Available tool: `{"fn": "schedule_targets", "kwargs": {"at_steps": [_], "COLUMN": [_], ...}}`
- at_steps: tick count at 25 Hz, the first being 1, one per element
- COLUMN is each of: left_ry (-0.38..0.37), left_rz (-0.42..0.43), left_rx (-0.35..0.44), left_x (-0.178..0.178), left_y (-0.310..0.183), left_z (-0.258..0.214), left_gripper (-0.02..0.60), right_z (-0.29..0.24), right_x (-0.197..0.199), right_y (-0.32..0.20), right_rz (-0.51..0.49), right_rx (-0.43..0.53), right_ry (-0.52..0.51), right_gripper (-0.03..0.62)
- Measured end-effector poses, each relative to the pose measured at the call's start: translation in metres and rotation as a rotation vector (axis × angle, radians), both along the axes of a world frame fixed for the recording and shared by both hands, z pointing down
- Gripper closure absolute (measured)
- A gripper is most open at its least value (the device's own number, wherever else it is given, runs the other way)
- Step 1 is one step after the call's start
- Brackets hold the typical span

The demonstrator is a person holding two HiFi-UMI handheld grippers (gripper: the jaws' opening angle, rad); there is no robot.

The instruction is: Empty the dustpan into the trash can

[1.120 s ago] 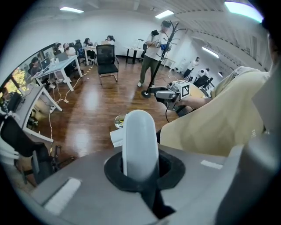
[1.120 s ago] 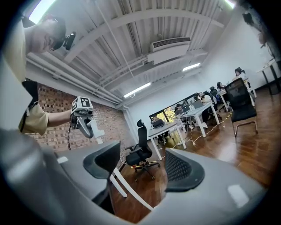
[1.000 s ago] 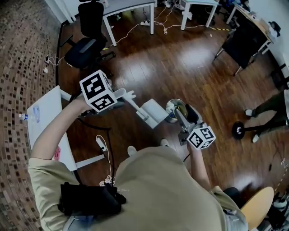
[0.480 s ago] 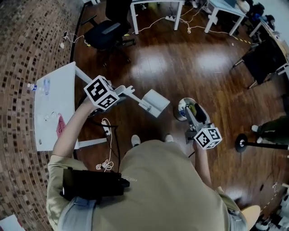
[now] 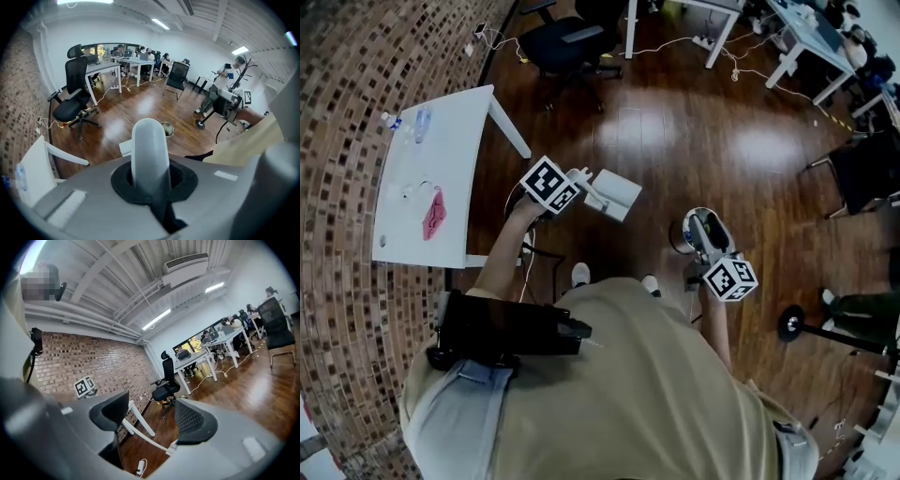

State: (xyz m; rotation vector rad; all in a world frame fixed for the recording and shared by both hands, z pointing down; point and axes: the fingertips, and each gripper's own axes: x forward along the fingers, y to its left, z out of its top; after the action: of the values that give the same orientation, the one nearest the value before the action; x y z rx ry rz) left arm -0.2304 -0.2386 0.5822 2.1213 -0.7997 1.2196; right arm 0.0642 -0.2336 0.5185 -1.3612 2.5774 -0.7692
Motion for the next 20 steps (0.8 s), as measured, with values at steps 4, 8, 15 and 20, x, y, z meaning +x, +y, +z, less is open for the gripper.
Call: {"fn": "schedule_targets", "kwargs": {"at_steps": [4,8,15,20], "left_ry": [-0.047,-0.082,-0.034,0.047], "left_rz": [-0.011,0.0,-0.111,-0.253], "left_rx": [-0.016,-0.037,-0.088,-0.122], "left_x": [-0.001,-0.001,0.002,0.001], "left_y": [0.012,0.015,0.011,-0.001], "left_z": [0.024,0.043,0.07,0.089], "left_gripper": [0.581,0.581,0.58,0.58], "right_z": [0.0,-0.004,-0.008,-0.005], "right_x": [-0.013,-0.026,-0.03,-0.022], "right_y": [-0.001,-0.004,-0.013,-0.013], "right_rz": [-0.02,-0.03,-0.04,-0.014], "right_rx": [0.002,0.005,0.011,-0.007], "right_ry": [-0.013,-0.017,-0.016,-0.006], "right_gripper": [0.3,0.3,0.301,0.301]}}
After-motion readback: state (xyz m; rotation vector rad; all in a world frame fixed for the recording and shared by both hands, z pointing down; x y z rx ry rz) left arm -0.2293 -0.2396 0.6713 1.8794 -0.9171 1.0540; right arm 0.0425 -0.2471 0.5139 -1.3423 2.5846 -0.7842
